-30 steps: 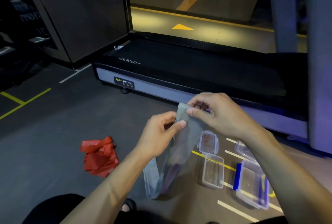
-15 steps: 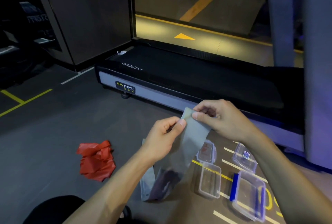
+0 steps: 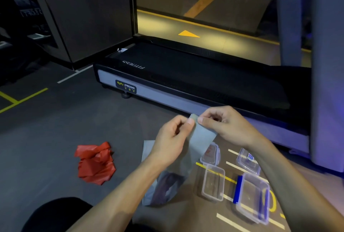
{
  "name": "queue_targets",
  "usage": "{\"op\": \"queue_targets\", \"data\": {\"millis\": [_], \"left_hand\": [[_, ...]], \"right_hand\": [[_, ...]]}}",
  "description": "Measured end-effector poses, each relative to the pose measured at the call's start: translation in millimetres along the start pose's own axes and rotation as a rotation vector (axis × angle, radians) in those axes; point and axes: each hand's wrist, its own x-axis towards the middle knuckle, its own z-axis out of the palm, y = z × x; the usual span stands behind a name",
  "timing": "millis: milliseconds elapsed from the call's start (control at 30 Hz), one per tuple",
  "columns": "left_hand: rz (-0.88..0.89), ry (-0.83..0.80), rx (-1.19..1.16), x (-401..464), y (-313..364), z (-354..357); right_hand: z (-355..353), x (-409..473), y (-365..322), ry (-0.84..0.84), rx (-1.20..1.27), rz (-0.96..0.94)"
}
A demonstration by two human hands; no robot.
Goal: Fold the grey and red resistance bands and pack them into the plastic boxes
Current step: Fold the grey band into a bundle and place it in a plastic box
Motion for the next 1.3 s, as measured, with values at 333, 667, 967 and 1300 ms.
{"op": "queue_targets", "data": {"millis": [333, 667, 967, 1300], "left_hand": [[-0.147, 0.011, -0.351, -3.0, 4.5, 11.9], [-0.14, 0.05, -0.245, -3.1, -2.7, 16.3], [-0.056, 0.026, -0.108, -0.4, -2.6, 17.5], [-0.066, 0.045, -0.158, 1.5, -6.6, 15.4]], "right_hand": [[-3.1, -4.9, 4.0, -0.007, 0.056, 0.026], [-1.6, -6.9, 10.2, -0.03, -0.101, -0.023], [0.3, -4.3, 12.8, 0.063, -0.205, -0.054], [2.2, -6.1, 4.5, 0.115, -0.18, -0.069]]}}
